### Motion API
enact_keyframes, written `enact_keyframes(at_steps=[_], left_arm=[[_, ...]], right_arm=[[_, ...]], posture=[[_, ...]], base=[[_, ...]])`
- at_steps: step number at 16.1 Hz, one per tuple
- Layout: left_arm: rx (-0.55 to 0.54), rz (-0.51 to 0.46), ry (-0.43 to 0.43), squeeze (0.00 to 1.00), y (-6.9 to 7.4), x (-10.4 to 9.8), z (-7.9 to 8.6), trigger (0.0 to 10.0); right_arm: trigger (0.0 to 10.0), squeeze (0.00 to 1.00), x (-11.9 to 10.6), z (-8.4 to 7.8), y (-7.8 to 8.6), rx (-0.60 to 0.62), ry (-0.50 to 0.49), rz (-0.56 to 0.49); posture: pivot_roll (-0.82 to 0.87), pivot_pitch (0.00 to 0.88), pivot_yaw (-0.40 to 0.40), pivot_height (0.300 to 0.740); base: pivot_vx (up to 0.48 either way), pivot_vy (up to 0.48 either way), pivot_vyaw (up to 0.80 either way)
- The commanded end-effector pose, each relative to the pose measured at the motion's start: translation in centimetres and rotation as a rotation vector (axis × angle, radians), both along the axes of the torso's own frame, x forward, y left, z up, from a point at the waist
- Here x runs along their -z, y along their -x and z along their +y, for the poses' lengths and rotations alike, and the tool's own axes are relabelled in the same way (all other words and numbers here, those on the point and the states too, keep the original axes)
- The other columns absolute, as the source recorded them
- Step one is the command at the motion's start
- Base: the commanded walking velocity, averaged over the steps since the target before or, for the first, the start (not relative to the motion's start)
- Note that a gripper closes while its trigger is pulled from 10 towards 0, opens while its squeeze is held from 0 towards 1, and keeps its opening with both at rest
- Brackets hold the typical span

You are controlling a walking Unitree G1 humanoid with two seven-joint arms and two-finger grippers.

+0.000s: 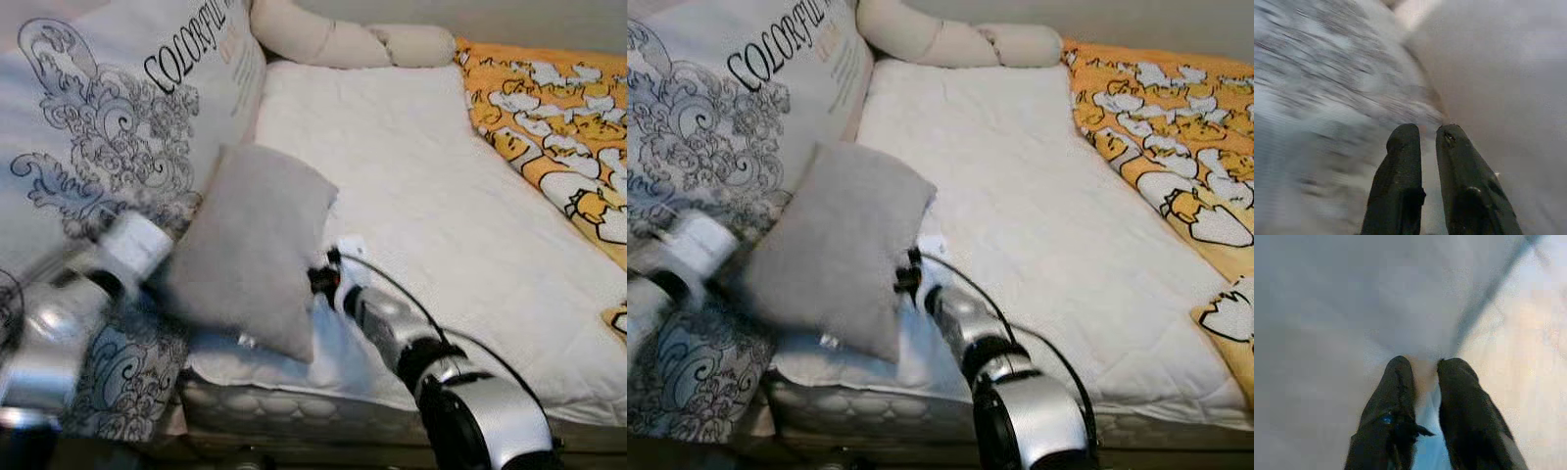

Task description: Clean up the room

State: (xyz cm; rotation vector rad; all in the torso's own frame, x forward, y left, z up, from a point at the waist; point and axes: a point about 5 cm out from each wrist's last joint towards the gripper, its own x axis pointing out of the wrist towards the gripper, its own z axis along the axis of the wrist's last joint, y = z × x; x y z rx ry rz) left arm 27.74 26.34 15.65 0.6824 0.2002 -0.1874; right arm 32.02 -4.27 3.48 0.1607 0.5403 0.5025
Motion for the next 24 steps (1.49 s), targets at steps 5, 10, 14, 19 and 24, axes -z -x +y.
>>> enact_keyframes(at_steps=[5,10,14,19,24], left_arm=[[0.178,0.051,0.065,1.00,0.9,-0.3,-2.6,10.0],[0.081,-0.158,0.507,0.00,-0.8,-2.8,-5.1,10.0],[0.087,-0.130,0.557,0.00,-0.5,-0.5,-9.2,10.0],[0.014,-0.105,0.664,0.00,-0.2,1.1,-11.4,10.0],[0.023,-0.098,0.633,0.00,0.0,1.7,-12.2,10.0]], right_arm=[[10.0,1.00,1.5,-2.0,0.9,0.088,-0.032,0.018],[10.0,0.58,-1.7,-7.0,-0.2,0.122,-0.026,-0.323],[10.0,0.00,-6.1,-10.0,0.6,0.259,0.057,-0.506],[10.0,0.00,-9.0,-10.2,3.2,0.307,0.087,-0.564],[10.0,0.00,-8.5,-10.7,4.4,0.292,0.126,-0.513]], posture=[[0.10,0.000,0.007,0.740],[0.07,0.000,-0.007,0.740],[-0.01,0.000,-0.009,0.740],[-0.06,0.000,-0.025,0.740],[-0.07,0.000,-0.023,0.740]], base=[[0.000,0.000,0.00],[0.000,0.000,0.00],[0.000,0.000,0.00],[0.000,-0.384,0.00],[0.000,-0.480,0.00]])
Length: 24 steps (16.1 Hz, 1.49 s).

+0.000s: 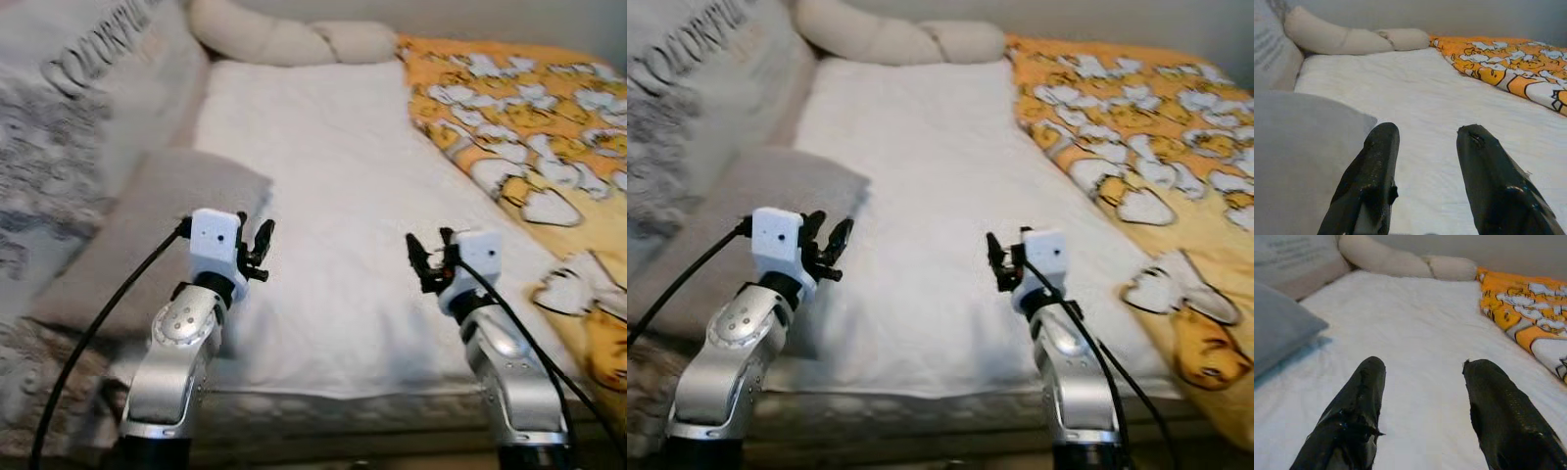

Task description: Clean up the room

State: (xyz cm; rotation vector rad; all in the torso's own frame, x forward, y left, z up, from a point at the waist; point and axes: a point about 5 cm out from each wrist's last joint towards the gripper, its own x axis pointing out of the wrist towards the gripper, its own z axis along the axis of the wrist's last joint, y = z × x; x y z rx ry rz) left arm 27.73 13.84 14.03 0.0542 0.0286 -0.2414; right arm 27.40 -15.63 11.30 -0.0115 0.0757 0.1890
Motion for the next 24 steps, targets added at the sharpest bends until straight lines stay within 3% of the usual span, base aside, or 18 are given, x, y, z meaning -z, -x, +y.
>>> enact_keyframes(at_steps=[1,11,24], left_arm=[[-0.025,0.002,-0.021,0.00,0.0,0.2,0.4,10.0],[-0.042,-0.017,-0.077,0.00,0.1,0.2,0.6,10.0],[-0.062,-0.014,-0.077,0.00,0.2,0.4,1.0,10.0]], right_arm=[[10.0,0.00,-0.7,0.2,0.0,-0.011,-0.006,-0.007],[10.0,0.00,0.4,-0.1,0.5,-0.013,0.011,0.089],[10.0,0.00,0.9,-0.5,0.6,0.012,0.011,0.106]], posture=[[-0.07,0.000,-0.020,0.740],[-0.06,0.000,-0.014,0.740],[-0.07,0.000,-0.007,0.740]], base=[[0.000,-0.480,0.00],[0.000,-0.480,0.00],[0.000,-0.480,0.00]])
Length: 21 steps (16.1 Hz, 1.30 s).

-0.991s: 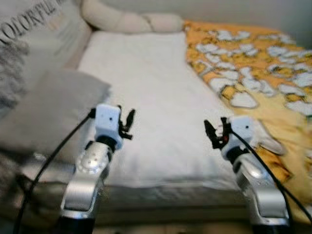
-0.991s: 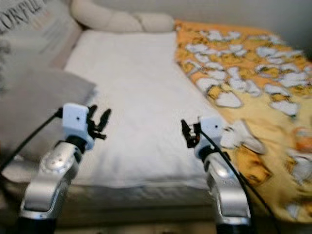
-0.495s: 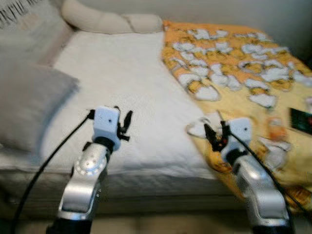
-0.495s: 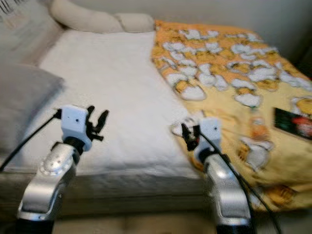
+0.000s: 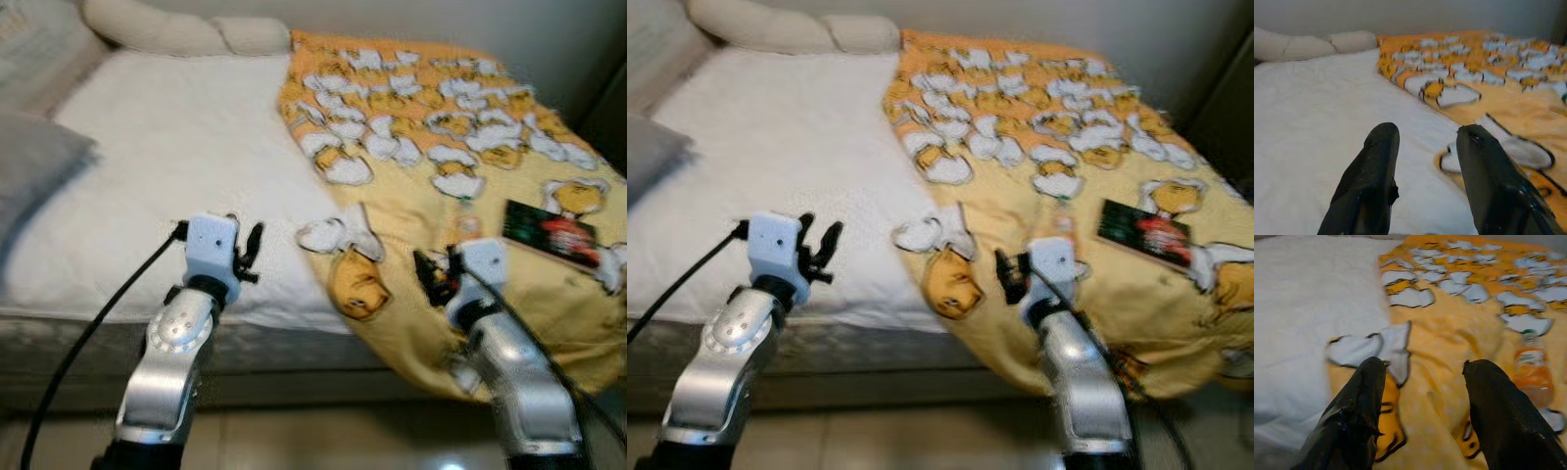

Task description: Clean up the room

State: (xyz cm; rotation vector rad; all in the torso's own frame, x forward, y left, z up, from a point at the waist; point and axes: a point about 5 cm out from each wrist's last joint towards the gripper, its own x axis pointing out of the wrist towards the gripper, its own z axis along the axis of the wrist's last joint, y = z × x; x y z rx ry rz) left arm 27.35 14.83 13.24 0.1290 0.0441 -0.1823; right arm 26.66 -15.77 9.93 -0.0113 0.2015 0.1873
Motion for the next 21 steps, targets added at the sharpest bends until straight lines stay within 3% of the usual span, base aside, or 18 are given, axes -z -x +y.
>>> enact_keyframes(at_steps=[1,5,7,11,13,21], left_arm=[[-0.002,-0.018,-0.001,0.00,-0.2,-0.4,0.0,10.0],[-0.020,0.008,0.054,0.00,-0.4,-0.4,0.1,10.0],[0.012,-0.002,0.022,0.00,-0.5,-0.4,0.2,10.0],[0.048,-0.014,0.047,0.00,-0.3,-0.4,-0.1,10.0],[0.060,-0.017,0.060,0.00,-0.3,-0.5,-0.3,10.0],[0.052,-0.022,0.070,0.00,-0.1,-0.5,0.0,10.0]], right_arm=[[10.0,0.00,-0.4,-0.4,-0.1,0.012,0.000,-0.018],[10.0,0.00,-0.4,-0.4,-0.1,0.020,-0.008,-0.016],[10.0,0.00,-0.4,-0.3,-0.1,0.018,-0.010,-0.016],[10.0,0.00,-0.5,0.0,-0.2,0.009,-0.019,-0.014],[10.0,0.00,-0.6,-0.1,-0.4,0.007,-0.013,-0.012],[10.0,0.00,-1.0,0.8,-0.9,-0.061,-0.001,-0.032]], posture=[[-0.07,0.000,-0.006,0.740],[-0.07,0.000,0.002,0.740],[-0.07,0.000,0.004,0.740],[-0.07,0.000,0.004,0.740],[-0.07,0.000,0.003,0.740],[-0.06,0.000,-0.007,0.740]], base=[[0.000,-0.480,0.00],[0.000,-0.120,0.00],[0.000,0.000,0.00],[0.000,0.000,0.00],[0.292,0.000,-0.67],[0.378,0.000,0.00]])
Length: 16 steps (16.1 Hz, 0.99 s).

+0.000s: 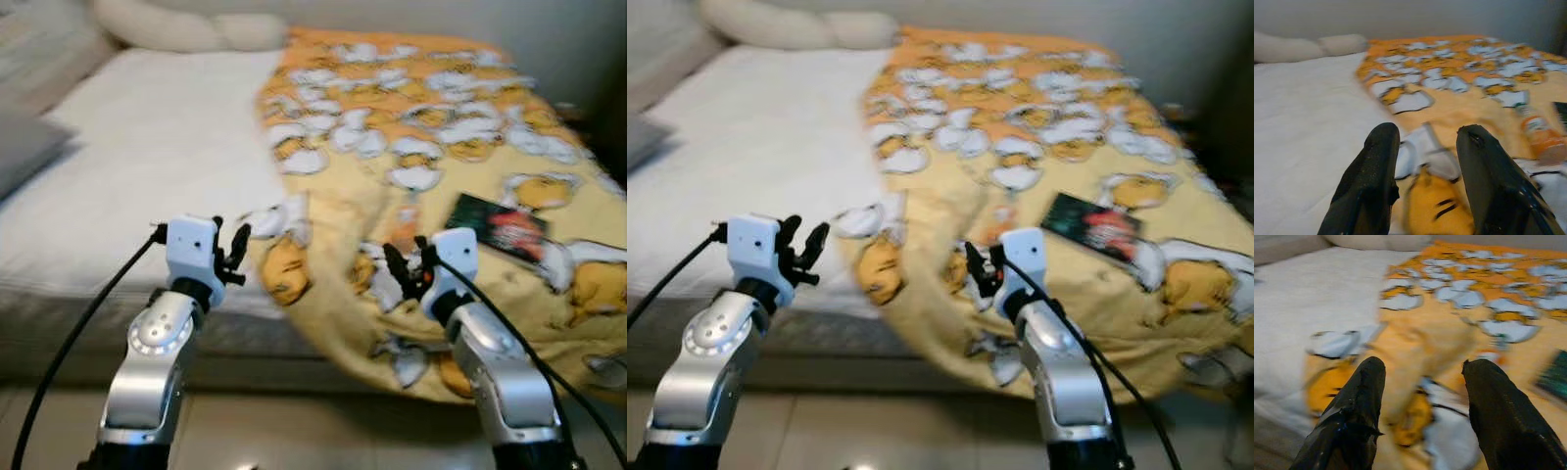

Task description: Clean up the room

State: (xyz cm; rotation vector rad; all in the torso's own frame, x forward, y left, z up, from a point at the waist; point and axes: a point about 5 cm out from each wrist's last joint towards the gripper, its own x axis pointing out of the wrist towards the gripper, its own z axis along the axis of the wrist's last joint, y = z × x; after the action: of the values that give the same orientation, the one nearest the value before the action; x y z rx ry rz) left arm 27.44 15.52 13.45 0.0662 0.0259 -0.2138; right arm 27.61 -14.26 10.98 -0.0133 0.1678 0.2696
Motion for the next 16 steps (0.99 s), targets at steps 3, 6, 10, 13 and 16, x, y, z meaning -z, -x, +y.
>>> enact_keyframes(at_steps=[3,6,10,13,16], left_arm=[[0.021,-0.013,-0.002,0.00,-0.1,-0.3,-0.6,10.0],[0.032,-0.013,-0.014,0.00,0.0,-0.3,-0.6,10.0],[0.047,-0.009,-0.021,0.00,0.0,-0.3,-0.7,10.0],[0.066,-0.006,-0.025,0.00,0.0,-0.3,-0.8,10.0],[0.111,0.011,-0.034,0.00,0.0,-0.1,-1.1,10.0]], right_arm=[[10.0,0.00,0.0,-0.2,-0.2,-0.012,0.031,-0.002],[10.0,0.00,0.1,0.5,-0.2,-0.044,0.058,0.000],[10.0,0.00,0.4,0.3,-0.3,-0.002,0.009,0.018],[10.0,0.00,0.3,0.3,-0.6,0.008,0.024,0.019],[10.0,0.00,0.6,-0.3,-1.1,0.060,0.075,0.061]], posture=[[-0.06,0.000,-0.005,0.740],[-0.06,0.000,-0.002,0.740],[-0.06,0.000,0.005,0.740],[-0.06,0.000,0.004,0.740],[-0.06,0.000,0.005,0.740]], base=[[0.391,0.000,0.00],[0.390,0.000,0.53],[0.393,0.000,0.20],[0.394,0.000,0.00],[0.381,0.000,0.00]])
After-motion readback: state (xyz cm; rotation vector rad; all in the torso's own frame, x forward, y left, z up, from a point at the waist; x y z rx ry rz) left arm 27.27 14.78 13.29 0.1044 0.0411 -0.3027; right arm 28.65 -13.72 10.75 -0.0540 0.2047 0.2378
